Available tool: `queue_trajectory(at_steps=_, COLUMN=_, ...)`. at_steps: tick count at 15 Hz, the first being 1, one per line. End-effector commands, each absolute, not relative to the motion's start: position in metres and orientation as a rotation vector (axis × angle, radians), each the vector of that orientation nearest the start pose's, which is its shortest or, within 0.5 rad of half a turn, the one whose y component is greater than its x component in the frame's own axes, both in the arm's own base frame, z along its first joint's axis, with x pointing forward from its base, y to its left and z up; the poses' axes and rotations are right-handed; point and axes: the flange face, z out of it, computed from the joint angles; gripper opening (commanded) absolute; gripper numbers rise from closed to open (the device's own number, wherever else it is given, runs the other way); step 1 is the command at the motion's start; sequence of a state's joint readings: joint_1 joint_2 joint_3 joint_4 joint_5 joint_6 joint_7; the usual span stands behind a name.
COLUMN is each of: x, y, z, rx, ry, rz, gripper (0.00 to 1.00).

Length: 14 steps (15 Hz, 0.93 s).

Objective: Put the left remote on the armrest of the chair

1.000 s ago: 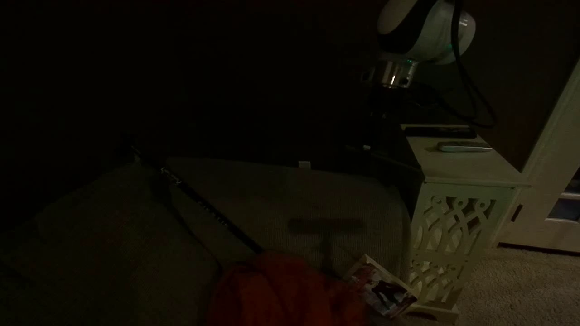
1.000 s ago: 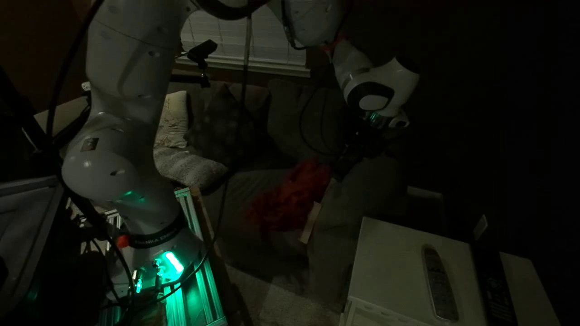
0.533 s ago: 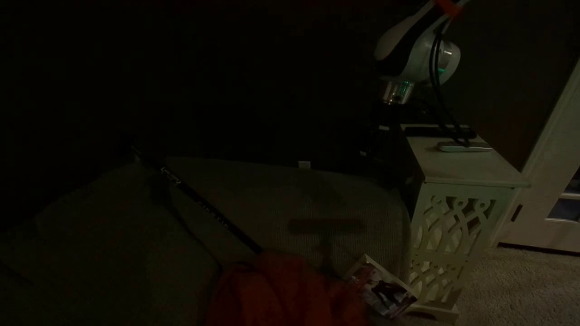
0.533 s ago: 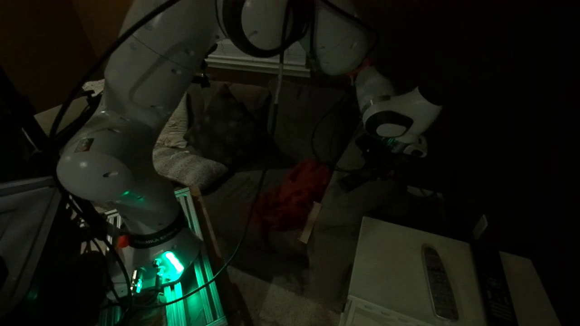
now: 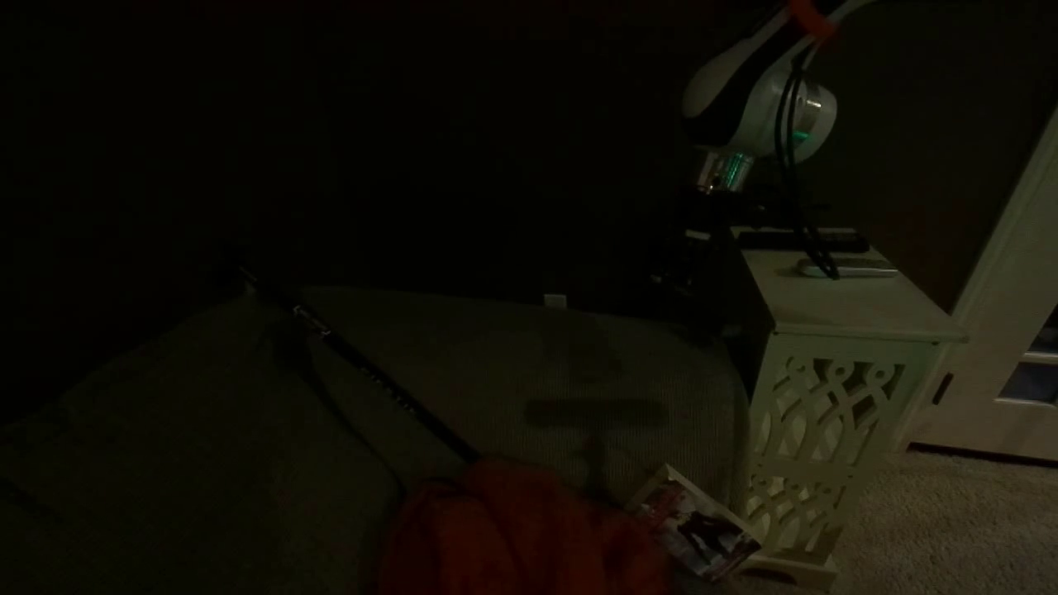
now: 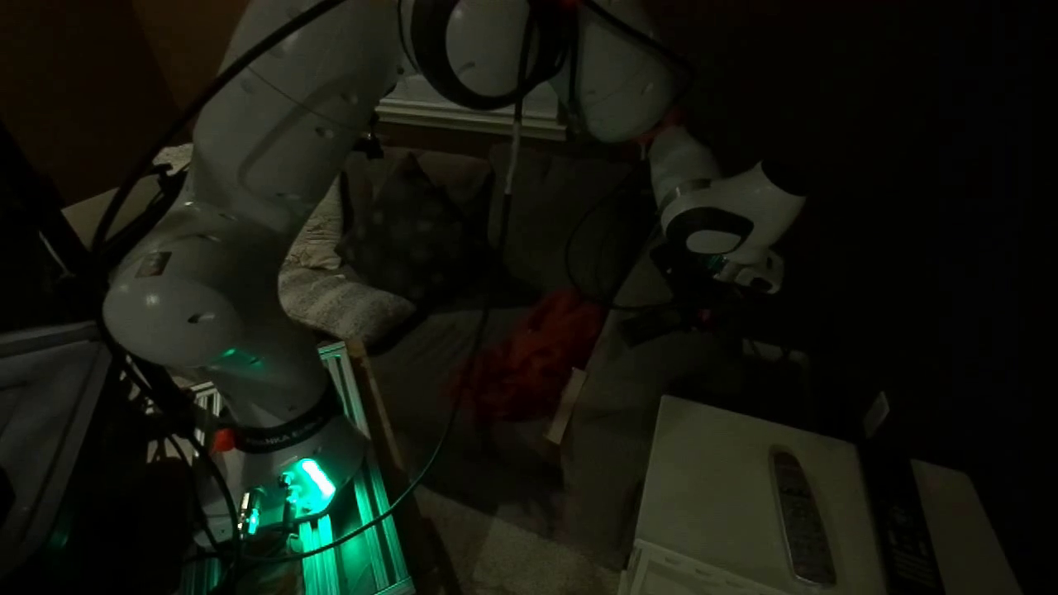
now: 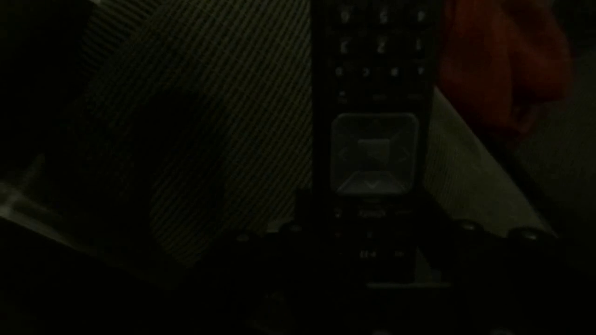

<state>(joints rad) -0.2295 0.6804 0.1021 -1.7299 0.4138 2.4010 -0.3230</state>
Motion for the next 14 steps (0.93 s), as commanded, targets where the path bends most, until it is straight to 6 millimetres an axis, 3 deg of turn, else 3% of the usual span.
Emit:
queue_trajectory(at_steps=1, x=0.678, y=-0.077, z=0.194, rx=-2.822, ry=0.45, rz=-0.188, gripper=0.29)
queue_trajectory(at_steps=4, x=0.682, y=-0.068, z=0.191, rx=-2.835, ry=0.666, rz=-0.257, gripper=0.29)
queue_trajectory(at_steps=12, x=0.652, y=-0.077, z=0.159, rx=-2.768, ry=1.296, rz=-0.137, gripper=0.29)
queue_trajectory(at_steps=14, x=0.656, y=-0.07, z=0.147, rx=-2.765, ry=1.316, rz=-0.077, gripper=0.29)
